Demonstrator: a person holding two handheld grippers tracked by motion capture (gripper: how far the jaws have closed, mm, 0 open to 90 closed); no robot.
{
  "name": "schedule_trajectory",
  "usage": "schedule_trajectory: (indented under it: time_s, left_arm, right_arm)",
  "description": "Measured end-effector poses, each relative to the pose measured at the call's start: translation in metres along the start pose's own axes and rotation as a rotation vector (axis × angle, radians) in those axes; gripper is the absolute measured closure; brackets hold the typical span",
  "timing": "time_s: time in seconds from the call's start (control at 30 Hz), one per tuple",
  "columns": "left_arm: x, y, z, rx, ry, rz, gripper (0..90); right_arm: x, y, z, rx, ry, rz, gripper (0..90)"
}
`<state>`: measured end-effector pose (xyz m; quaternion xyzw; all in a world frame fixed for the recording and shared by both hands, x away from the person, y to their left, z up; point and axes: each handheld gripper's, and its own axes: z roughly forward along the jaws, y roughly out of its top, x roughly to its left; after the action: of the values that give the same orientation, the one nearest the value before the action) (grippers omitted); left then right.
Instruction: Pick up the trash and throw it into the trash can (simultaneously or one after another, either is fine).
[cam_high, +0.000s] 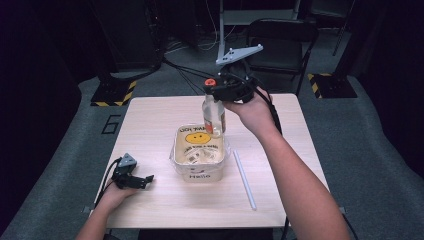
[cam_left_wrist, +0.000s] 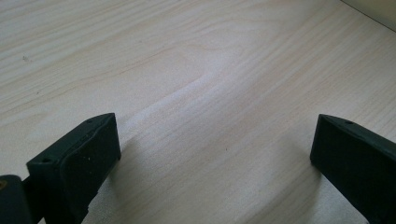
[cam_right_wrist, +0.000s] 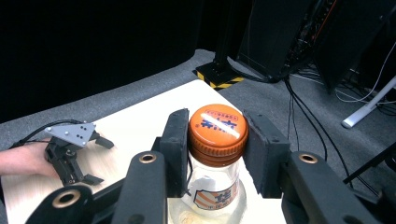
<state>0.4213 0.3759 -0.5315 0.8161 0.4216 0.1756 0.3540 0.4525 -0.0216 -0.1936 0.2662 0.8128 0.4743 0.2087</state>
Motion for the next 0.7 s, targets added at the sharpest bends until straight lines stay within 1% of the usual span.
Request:
schedule_trajectory:
  time_s: [0.23, 0.43, 0.7]
  left_arm:
    - [0.0, 0.0, 0.0, 0.002, -0.001, 0.001, 1.5]
    - [0.0, 0.0, 0.0, 0.003, -0.002, 0.002, 1.5]
    - [0.0, 0.0, 0.0, 0.003, -0.002, 0.003, 1.4]
  right_arm:
    - [0.001, -0.003, 0.014, 0.015, 0.011, -0.001, 62.2]
    - [0.007, -0.007, 0.027, 0.034, 0.014, -0.021, 62.2]
    - [0.01, -0.017, 0.039, 0.055, 0.01, -0.014, 62.2]
